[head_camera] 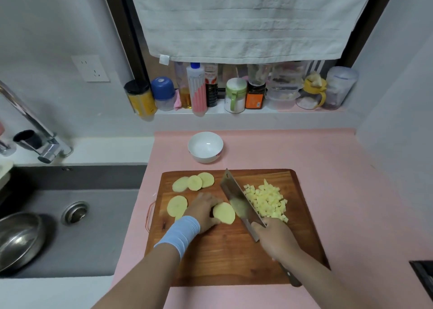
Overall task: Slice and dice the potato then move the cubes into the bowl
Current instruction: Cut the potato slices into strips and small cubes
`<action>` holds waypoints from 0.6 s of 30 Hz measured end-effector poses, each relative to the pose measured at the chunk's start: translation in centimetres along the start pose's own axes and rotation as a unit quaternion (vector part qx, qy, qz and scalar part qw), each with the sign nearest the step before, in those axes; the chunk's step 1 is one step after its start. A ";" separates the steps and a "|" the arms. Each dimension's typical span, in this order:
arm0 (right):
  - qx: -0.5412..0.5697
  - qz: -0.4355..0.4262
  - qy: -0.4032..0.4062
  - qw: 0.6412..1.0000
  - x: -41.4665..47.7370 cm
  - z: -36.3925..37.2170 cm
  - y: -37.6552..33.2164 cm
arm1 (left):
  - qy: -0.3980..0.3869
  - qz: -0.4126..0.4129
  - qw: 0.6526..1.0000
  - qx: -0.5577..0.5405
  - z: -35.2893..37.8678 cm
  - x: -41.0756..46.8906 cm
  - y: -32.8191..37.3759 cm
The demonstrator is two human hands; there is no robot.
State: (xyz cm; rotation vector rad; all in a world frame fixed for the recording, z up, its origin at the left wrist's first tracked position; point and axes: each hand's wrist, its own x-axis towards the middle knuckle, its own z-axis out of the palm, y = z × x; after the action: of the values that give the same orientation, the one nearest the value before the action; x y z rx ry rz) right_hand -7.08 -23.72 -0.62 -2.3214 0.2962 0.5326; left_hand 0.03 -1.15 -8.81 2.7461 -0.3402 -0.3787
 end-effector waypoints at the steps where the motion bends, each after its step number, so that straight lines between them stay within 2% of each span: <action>1: -0.014 -0.005 0.006 1.000 -0.1 0.1 0.1 | -0.013 0.032 0.999 0.001 0.2 -0.2 0.3; 5: -0.068 -0.017 0.025 0.997 -0.7 0.4 0.7 | 0.007 0.133 0.991 0.003 1.5 -1.9 0.7; 8: -0.097 -0.029 0.038 0.994 -1.5 0.7 1.0 | 0.070 0.181 0.981 -0.025 3.3 -3.8 0.6; 12: -0.140 -0.059 0.065 0.986 -2.2 0.9 0.9 | 0.167 0.259 0.951 0.002 4.9 -4.6 1.0; 15: -0.172 -0.080 0.079 0.979 -2.7 1.5 0.8 | 0.185 0.266 0.946 0.023 5.0 -4.4 1.4; 18: -0.187 -0.094 0.077 0.975 -3.0 2.1 0.6 | 0.162 0.264 0.950 0.040 4.5 -4.0 1.5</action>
State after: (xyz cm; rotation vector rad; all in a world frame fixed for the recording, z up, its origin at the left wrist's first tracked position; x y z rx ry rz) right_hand -10.60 -22.50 -1.03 -2.7272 0.0474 0.3342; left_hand -5.35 -2.79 -11.41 2.5907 -0.9788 0.2271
